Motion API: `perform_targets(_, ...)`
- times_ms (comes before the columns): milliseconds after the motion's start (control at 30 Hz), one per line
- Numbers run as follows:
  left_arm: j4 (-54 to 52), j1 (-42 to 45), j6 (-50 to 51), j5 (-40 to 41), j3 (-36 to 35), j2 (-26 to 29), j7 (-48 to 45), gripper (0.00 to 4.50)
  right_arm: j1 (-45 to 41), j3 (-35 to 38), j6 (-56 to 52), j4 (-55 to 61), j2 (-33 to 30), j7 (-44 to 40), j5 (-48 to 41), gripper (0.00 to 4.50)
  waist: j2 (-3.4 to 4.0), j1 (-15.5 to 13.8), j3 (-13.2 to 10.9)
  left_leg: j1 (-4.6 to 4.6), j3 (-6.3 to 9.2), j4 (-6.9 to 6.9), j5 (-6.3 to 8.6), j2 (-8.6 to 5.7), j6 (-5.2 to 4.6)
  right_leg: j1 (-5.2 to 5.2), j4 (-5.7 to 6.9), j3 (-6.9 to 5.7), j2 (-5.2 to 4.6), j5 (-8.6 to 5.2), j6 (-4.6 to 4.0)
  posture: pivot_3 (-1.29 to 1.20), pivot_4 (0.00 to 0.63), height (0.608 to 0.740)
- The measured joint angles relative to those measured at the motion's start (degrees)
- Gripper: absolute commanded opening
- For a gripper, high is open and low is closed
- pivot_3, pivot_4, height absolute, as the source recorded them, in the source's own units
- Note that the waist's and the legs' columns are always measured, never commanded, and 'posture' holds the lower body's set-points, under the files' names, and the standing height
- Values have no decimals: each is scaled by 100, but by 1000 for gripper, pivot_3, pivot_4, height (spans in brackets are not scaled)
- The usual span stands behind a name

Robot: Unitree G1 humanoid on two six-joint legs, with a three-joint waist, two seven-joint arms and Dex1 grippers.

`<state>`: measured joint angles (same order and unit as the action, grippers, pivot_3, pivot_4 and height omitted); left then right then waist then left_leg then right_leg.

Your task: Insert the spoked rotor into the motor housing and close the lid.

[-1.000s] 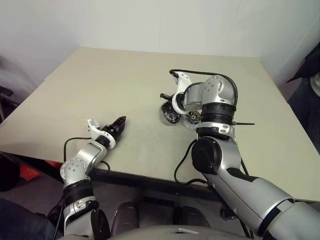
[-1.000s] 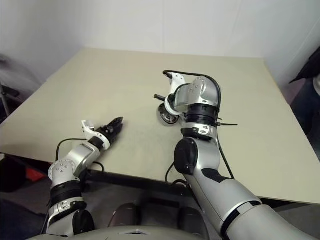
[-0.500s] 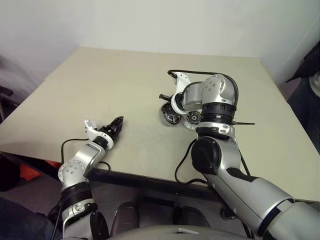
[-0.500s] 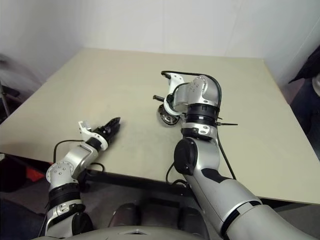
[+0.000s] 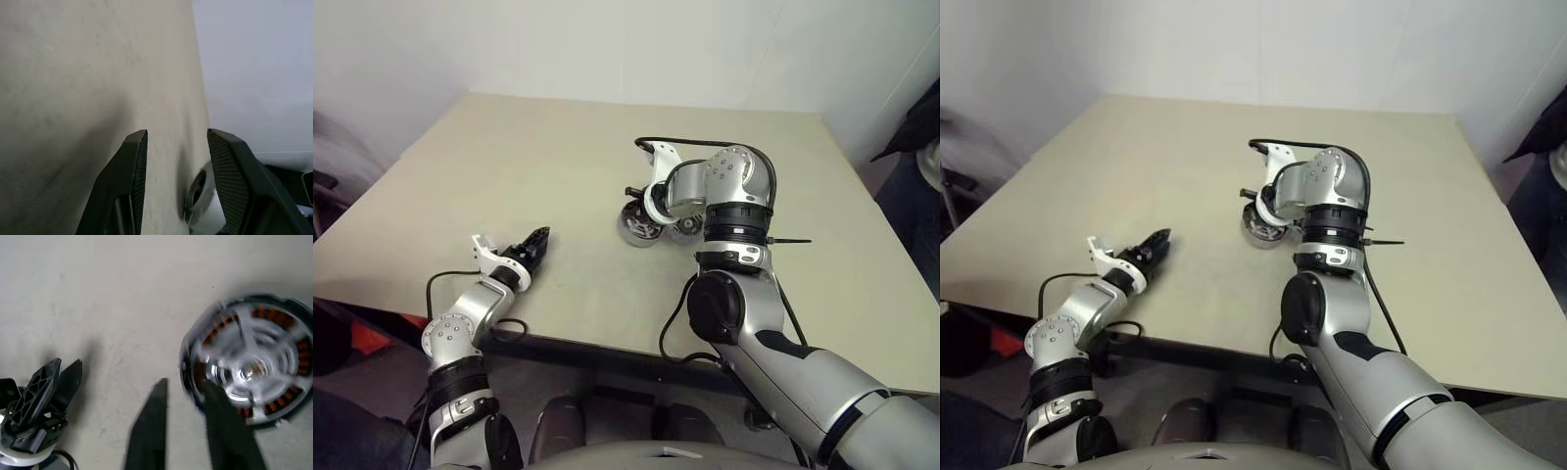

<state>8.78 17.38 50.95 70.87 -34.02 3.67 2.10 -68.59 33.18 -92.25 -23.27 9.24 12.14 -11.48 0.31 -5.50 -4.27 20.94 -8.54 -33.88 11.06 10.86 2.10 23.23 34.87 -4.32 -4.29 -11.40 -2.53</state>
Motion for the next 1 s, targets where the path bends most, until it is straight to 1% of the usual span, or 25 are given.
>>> perform_targets(33,0,0,-11,6,-7,10,0,2050,1,-27,0,6,0,37,-4,2273,0,0,0,0,0,-1,-1,0,1,0,0,0,0,0,0,0,0,740)
perform_targets(300,0,0,-76,26,-24,35,5,2050,4,-55,0,8,0,168,-136,2273,0,0,0,-3,1,-4,-4,0,7,-1,7,1,0,2,2,0,0,740)
perform_targets(400,1,2,-80,24,-13,43,5,2050,-10,-51,0,-61,-1,55,-504,2273,0,1,0,-4,1,-4,-4,1,7,-1,8,1,0,2,2,0,0,740)
perform_targets(500,8,23,-82,-16,82,96,-49,2050,-100,33,0,-338,-7,-248,-1058,2273,0,1,0,-5,1,-4,-4,1,7,-1,11,1,0,2,2,0,0,740)
perform_targets(567,9,36,-99,-141,225,186,-144,2050,-402,74,14,-430,-23,-693,-1364,2273,3,3,-2,5,1,-7,-4,1,7,8,14,1,0,2,1,0,0,740)
perform_targets(633,8,60,-124,-306,376,269,-272,2050,-809,-119,201,-385,-118,-1149,-1591,2273,2,0,-1,1,2,-5,-4,3,7,4,13,0,1,1,1,0,0,740)
perform_targets(700,5,143,-169,-585,676,366,-464,2050,-877,-839,951,-265,-510,-1871,-1663,2273,-12,-44,7,-8,10,-5,-4,7,7,-25,-4,-12,-1,0,1,0,0,740)
perform_targets(733,4,201,-193,-786,889,480,-592,2050,-720,-1285,1577,-257,-891,-2275,-1534,2273,-34,-107,21,-10,11,-9,-3,7,6,-37,-9,-17,-5,-1,0,0,0,740)
perform_targets(767,-31,230,-221,-950,1028,600,-716,2050,-510,-1561,2126,-266,-1287,-2551,-1335,2273,-49,-175,29,-11,12,-21,-1,6,3,-50,-13,-17,-7,-2,-1,0,0,740)
perform_targets(833,-54,253,-385,-1354,1265,880,-972,2050,-17,-2018,3015,-293,-2076,-2980,-948,2273,-54,-231,30,-7,10,-35,1,-13,-1,-61,-16,-12,-24,1,3,0,0,740)
perform_targets(867,-56,277,-479,-1554,1367,1004,-1115,2050,255,-2162,3348,-320,-2431,-3124,-746,2095,-53,-238,29,-4,7,-38,1,-24,-1,-57,-14,-7,-33,6,10,0,0,740)
perform_targets(933,-51,396,-651,-1884,1548,1197,-1399,2050,690,-2379,3852,-349,-2941,-3298,-428,1642,-50,-224,27,-3,6,-40,0,-30,-1,-51,-7,1,-34,22,31,0,0,740)
perform_targets(1000,-44,619,-787,-2149,1766,1281,-1679,2050,958,-2542,4255,-382,-3262,-3378,-192,952,-45,-194,27,-3,6,-40,-3,-25,5,-42,3,3,-27,25,25,0,0,740)
